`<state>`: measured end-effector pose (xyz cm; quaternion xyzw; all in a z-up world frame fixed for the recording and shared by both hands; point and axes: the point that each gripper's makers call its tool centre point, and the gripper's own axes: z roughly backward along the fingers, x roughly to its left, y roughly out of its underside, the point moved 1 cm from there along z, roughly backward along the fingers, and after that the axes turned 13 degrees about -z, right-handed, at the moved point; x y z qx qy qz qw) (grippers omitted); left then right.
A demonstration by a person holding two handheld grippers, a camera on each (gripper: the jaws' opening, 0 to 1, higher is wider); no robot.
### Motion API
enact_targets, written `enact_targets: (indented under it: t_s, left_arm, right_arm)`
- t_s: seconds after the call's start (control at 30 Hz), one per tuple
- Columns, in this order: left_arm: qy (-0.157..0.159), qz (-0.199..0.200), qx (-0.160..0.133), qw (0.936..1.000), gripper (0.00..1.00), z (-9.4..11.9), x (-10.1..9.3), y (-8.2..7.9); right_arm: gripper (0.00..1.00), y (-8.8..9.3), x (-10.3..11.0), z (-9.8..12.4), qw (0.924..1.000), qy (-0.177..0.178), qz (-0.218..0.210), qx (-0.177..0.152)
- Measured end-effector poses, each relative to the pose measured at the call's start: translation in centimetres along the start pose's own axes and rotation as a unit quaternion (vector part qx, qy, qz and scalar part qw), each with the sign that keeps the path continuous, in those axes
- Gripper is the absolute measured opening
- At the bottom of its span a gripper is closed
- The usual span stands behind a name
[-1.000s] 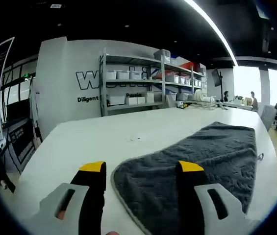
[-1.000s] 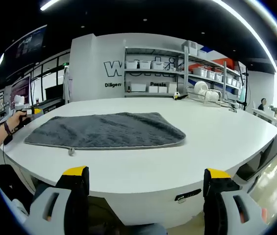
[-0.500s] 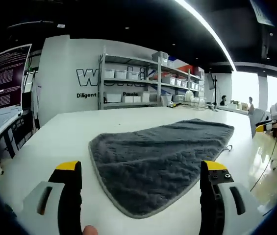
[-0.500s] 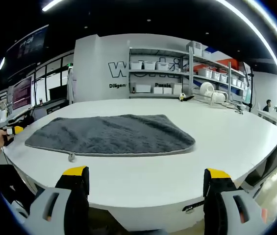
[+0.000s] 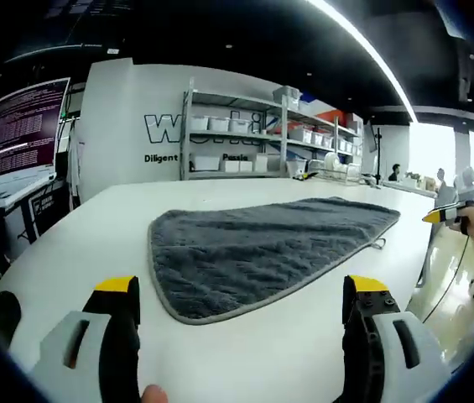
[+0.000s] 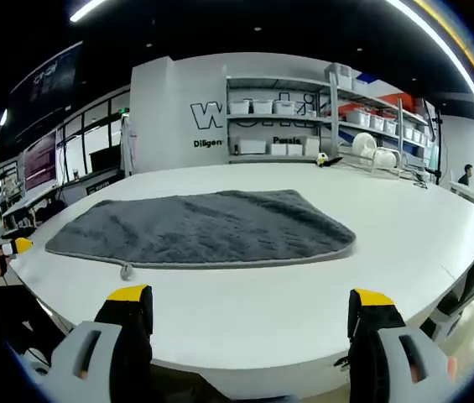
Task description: Open the folded towel by lifting each exposed corner and separating the folded layers until the towel lies flat within the target outline without major curled edges
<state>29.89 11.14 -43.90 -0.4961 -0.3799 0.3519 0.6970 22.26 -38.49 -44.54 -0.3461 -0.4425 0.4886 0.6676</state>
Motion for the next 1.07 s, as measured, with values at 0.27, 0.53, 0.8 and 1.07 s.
enact_targets:
  t_s: [0.27, 0.53, 0.8, 1.07]
  left_arm:
    - [0.006, 0.0, -0.002, 1.0, 0.99, -0.2, -1.0, 0.0]
    - [0.017, 0.002, 0.0, 0.9999, 0.99, -0.2, -1.7, 0.3]
    - [0.012, 0.004, -0.001, 0.9999, 0.99, 0.0, -1.6, 0.4]
    - [0.013, 0.013, 0.0, 0.9998, 0.99, -0.1, -1.5, 0.8]
  right_arm:
    - [0.99, 0.6, -0.6, 0.5, 1.0, 0.003, -0.005, 0.002]
    - [0.99, 1.0, -0.9, 1.1, 0.9999, 0.008, -0.009, 0.004]
    - [0.99, 1.6, -1.1, 0.9, 0.9998, 0.01, -0.013, 0.009]
    - [0.99, 1.8, -1.0, 0.6, 0.9998, 0.011, -0.017, 0.009]
